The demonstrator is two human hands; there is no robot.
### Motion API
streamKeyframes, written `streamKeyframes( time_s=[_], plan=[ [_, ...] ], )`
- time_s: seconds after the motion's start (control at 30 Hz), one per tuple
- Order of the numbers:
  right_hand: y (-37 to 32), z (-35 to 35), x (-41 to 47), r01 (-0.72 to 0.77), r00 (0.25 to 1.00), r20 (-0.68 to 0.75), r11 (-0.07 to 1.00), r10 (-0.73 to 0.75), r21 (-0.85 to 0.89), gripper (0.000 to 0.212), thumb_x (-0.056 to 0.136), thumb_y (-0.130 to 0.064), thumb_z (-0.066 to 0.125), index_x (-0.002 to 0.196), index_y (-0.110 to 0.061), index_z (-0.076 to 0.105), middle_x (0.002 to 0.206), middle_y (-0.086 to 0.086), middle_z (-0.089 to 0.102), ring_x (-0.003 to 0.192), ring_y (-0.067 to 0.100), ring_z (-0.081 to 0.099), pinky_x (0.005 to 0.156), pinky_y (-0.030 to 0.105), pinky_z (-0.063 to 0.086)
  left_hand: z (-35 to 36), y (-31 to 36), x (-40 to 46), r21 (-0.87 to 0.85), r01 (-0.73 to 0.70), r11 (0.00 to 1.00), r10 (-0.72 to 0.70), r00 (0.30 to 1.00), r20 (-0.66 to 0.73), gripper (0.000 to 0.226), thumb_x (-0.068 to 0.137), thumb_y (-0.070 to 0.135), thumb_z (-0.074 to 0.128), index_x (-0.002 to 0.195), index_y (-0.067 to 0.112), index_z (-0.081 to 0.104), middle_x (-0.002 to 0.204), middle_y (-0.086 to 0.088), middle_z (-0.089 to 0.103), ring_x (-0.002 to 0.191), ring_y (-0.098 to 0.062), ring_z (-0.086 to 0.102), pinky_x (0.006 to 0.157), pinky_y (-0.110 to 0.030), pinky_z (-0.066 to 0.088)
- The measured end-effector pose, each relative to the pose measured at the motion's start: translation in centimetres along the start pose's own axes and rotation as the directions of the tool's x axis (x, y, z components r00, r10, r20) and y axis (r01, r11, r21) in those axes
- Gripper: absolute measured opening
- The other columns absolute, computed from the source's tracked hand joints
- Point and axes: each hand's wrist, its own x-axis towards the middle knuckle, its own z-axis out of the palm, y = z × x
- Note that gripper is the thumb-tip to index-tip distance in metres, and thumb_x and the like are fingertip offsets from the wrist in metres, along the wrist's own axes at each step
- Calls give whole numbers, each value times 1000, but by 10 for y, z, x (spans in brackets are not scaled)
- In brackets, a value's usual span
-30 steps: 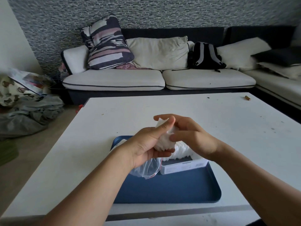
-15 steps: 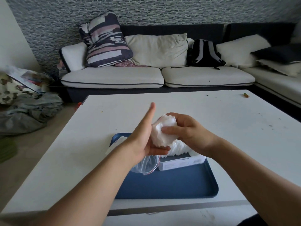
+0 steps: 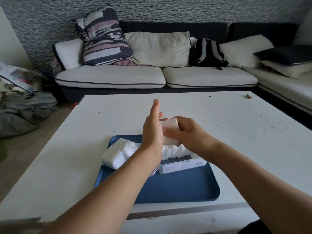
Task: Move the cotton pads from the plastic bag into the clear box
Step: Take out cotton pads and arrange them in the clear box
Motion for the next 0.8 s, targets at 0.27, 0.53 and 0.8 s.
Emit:
streamKeyframes(
  time_s=[0.27,0.53,0.8],
  plan=[
    [2,-16,-3,2,992,-123,998,-11,-69,39,94,-38,65,88,0,65,67,-1,59,58,7,53,52,21,42,12,-16,12,120,-39,992,33,998,57,89,63,88,48,108,14,69,104,-10,76,98,-29,73,92,-48,58],
    [13,-43,-3,-134,991,-14,989,135,56,40,92,-35,70,88,6,71,66,6,57,56,10,49,54,23,40,16,-23,27,333,-28,943,13,999,47,92,81,88,25,110,11,66,104,-11,71,99,-29,69,93,-48,55],
    [54,-58,8,-621,782,-262,668,565,-411,48,72,-44,83,69,-10,49,56,6,44,45,19,34,48,25,27,-8,-48,21,867,-486,109,59,874,483,36,92,53,56,90,18,65,88,0,69,79,-23,65,72,-36,55]
  ],
)
